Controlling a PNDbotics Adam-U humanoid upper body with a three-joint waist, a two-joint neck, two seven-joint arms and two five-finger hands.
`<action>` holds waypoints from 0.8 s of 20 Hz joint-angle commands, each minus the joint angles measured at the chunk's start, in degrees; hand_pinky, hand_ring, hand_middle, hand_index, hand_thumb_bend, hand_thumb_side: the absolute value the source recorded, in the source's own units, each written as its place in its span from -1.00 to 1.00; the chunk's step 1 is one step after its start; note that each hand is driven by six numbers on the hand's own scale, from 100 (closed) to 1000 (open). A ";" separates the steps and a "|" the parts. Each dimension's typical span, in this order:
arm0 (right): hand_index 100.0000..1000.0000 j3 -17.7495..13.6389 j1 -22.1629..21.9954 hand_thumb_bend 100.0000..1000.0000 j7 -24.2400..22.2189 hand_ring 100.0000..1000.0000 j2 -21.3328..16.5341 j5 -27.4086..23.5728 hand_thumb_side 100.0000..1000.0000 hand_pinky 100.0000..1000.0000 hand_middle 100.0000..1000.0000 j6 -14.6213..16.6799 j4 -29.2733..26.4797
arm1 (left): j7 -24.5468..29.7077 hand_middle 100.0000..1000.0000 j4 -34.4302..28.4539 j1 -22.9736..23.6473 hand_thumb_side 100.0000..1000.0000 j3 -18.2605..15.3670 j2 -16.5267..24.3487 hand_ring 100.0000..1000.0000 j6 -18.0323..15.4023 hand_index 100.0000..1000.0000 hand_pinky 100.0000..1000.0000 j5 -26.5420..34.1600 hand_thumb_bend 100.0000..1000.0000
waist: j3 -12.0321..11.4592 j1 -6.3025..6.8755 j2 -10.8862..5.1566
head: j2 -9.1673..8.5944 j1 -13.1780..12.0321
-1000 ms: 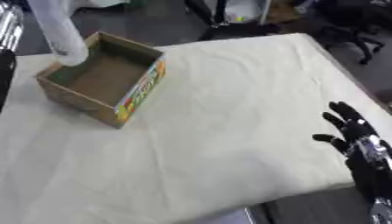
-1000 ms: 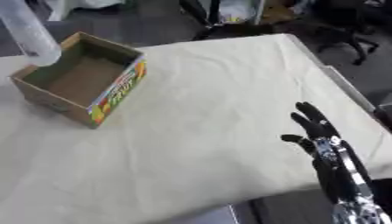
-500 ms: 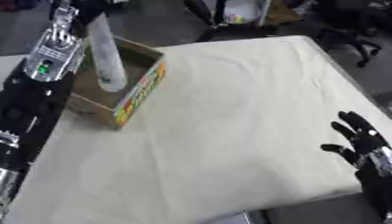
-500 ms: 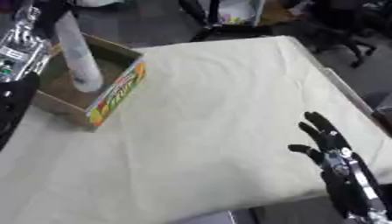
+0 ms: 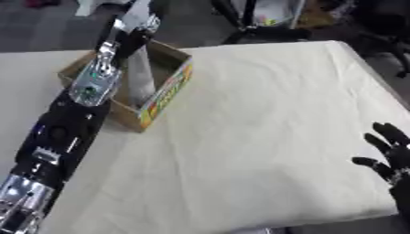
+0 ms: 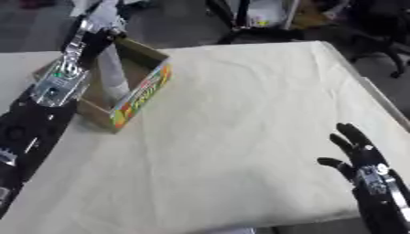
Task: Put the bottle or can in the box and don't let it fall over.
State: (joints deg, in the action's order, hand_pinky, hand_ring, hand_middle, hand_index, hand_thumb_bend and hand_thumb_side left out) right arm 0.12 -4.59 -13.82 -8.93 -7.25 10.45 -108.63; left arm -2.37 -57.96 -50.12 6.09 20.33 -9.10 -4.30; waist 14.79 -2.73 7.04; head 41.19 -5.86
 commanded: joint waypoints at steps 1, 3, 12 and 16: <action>1.00 -0.76 0.07 -1.00 0.51 1.00 -1.07 0.48 0.59 0.43 1.00 0.10 -1.00 | 0.67 1.00 -5.48 1.70 0.37 -0.17 3.75 1.00 3.11 0.76 0.30 -4.14 0.41 | -0.56 0.19 -1.22 | 0.13 0.84; 1.00 -0.94 -0.03 -1.00 0.72 1.00 -1.13 0.63 0.59 0.43 1.00 0.11 -0.99 | 3.02 1.00 -9.05 4.52 0.38 0.26 5.72 1.00 5.14 0.77 0.33 -6.56 0.42 | -1.34 0.33 -1.51 | 0.33 1.62; 1.00 -1.58 -0.42 -1.00 1.40 1.00 -1.28 1.12 0.60 0.44 1.00 0.15 -1.09 | 5.02 1.00 -31.08 23.81 0.39 -3.94 11.68 1.00 9.46 0.74 0.24 -7.30 0.28 | -4.90 0.63 -1.56 | 0.76 4.11; 1.00 -1.78 -0.40 -1.00 1.59 1.00 -1.13 1.29 0.60 0.44 1.00 0.07 -1.26 | 1.26 1.00 -40.72 33.80 0.38 -8.08 9.95 1.00 8.30 0.69 0.16 -3.90 0.24 | -6.94 0.83 -1.23 | 1.08 4.11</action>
State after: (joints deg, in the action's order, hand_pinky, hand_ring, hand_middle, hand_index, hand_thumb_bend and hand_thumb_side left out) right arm -1.16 -5.13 -12.52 -8.94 -6.26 10.53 -108.64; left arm 0.01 -95.06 -16.03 -0.26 29.59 -0.50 -9.28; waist 7.68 -2.14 6.32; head 42.07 -1.89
